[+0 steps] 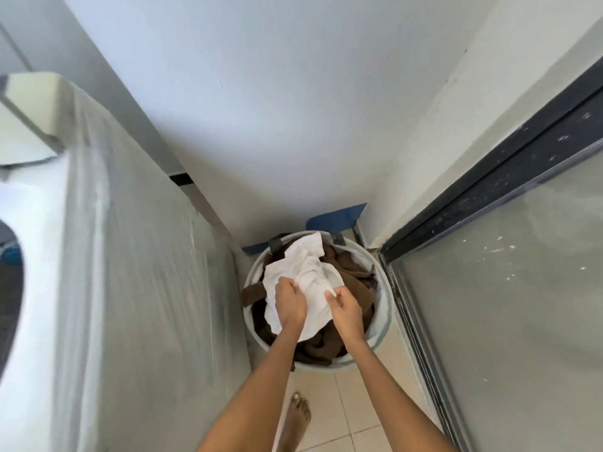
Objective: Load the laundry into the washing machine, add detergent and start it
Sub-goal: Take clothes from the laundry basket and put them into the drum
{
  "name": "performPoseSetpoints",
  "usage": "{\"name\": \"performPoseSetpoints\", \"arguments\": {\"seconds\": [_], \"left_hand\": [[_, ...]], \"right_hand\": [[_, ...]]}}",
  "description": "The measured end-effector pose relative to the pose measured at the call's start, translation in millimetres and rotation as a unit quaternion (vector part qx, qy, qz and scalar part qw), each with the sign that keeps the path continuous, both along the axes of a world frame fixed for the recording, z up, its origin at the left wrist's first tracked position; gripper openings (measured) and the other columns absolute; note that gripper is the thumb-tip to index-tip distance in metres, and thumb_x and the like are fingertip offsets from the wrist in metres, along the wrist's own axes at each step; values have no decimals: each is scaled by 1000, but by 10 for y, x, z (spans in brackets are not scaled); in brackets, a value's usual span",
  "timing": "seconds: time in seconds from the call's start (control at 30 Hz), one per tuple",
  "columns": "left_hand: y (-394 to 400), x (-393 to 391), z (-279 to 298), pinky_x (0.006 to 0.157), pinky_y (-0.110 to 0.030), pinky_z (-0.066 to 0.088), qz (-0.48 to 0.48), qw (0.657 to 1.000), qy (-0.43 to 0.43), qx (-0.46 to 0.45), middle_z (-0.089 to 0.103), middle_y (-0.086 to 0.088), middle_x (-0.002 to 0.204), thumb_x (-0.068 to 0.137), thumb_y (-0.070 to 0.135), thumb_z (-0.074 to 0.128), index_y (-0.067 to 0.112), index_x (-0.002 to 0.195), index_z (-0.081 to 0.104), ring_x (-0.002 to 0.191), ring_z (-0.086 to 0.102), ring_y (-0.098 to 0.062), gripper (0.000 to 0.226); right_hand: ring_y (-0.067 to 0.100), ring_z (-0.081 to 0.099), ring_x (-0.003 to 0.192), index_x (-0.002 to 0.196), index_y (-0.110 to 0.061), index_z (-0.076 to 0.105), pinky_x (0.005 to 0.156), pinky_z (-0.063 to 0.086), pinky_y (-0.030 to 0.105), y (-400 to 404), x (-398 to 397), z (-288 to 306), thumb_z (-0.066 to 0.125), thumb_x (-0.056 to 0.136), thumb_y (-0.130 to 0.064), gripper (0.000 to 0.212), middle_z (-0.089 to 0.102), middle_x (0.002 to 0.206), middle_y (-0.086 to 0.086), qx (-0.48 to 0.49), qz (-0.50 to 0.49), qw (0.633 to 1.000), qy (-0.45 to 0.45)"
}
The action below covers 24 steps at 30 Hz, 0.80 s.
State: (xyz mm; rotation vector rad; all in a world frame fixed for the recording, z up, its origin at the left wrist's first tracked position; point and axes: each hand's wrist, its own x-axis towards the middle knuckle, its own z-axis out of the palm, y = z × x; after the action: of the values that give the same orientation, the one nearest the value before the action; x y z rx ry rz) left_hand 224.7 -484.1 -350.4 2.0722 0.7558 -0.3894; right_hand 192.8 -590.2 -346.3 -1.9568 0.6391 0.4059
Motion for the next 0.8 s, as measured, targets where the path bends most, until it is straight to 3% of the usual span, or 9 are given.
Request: {"name": "performPoseSetpoints", "arguments": {"seconds": [0.13, 0.23, 0.3, 0.43, 0.57, 0.67, 0.73, 0.8], "left_hand": [[267, 90, 730, 83, -43, 45, 92, 992, -61, -60, 59, -21, 103, 100, 14, 29, 7, 99, 41, 97, 57, -36, 14], [484, 185, 1421, 79, -41, 44, 68, 986, -130, -79, 60, -20, 102, 99, 16, 32, 9, 96, 40, 95, 57, -34, 11], [582, 261, 1892, 78, -37, 42, 36, 980, -165, -109, 59, -20, 102, 98, 17, 35, 11, 93, 39, 94, 56, -30, 9], [683, 264, 3029, 83, -35, 40, -137, 947, -251, -147, 55, -10, 93, 98, 17, 40, 15, 91, 43, 89, 50, -18, 7], [638, 209, 4182, 84, -30, 39, -386, 881, -272, -34, 62, -16, 110, 97, 17, 43, 14, 99, 52, 97, 53, -20, 10], [635, 68, 4896, 87, -31, 40, -454, 845, -278, 54, 60, -16, 119, 97, 18, 42, 5, 112, 55, 108, 56, -28, 23], [672, -112, 5273, 84, -30, 39, -491, 819, -290, 67, 60, -15, 120, 97, 16, 45, 3, 113, 56, 107, 56, -28, 24], [725, -284, 5574, 83, -27, 39, -532, 785, -313, 47, 62, -13, 113, 92, 12, 52, 4, 110, 62, 99, 56, -22, 21]], "right_hand": [[6, 46, 64, 77, -16, 48, 56, 36, 16, 239, -10, 804, 50, 96, -29, 23, 50, 68, -8, 28, -21, 995, -97], [2, 53, 71, 87, -13, 54, 61, 39, 9, 324, -17, 1458, 51, 96, -30, 20, 58, 77, -8, 17, -52, 982, -181], [9, 53, 72, 89, -13, 55, 59, 38, 11, 308, -22, 1892, 53, 95, -31, 20, 59, 79, -3, -5, -73, 970, -233], [25, 60, 85, 103, -7, 58, 67, 37, 27, 244, -168, 2756, 56, 94, -30, 25, 65, 91, 8, -58, -116, 957, -260], [25, 58, 100, 121, -10, 52, 81, 44, 29, 237, -328, 3505, 55, 93, -21, 30, 58, 119, 12, -95, -58, 953, -283], [15, 53, 100, 137, -14, 41, 86, 43, 24, 307, -427, 4224, 59, 90, -11, 51, 43, 132, 4, -64, -17, 933, -352], [13, 54, 92, 142, -20, 36, 81, 43, 21, 383, -505, 4686, 62, 89, -12, 59, 41, 129, -9, -52, 47, 925, -374], [15, 56, 83, 130, -21, 50, 72, 46, 26, 416, -540, 5049, 61, 87, -12, 45, 55, 117, -9, -104, 104, 917, -370]]}}
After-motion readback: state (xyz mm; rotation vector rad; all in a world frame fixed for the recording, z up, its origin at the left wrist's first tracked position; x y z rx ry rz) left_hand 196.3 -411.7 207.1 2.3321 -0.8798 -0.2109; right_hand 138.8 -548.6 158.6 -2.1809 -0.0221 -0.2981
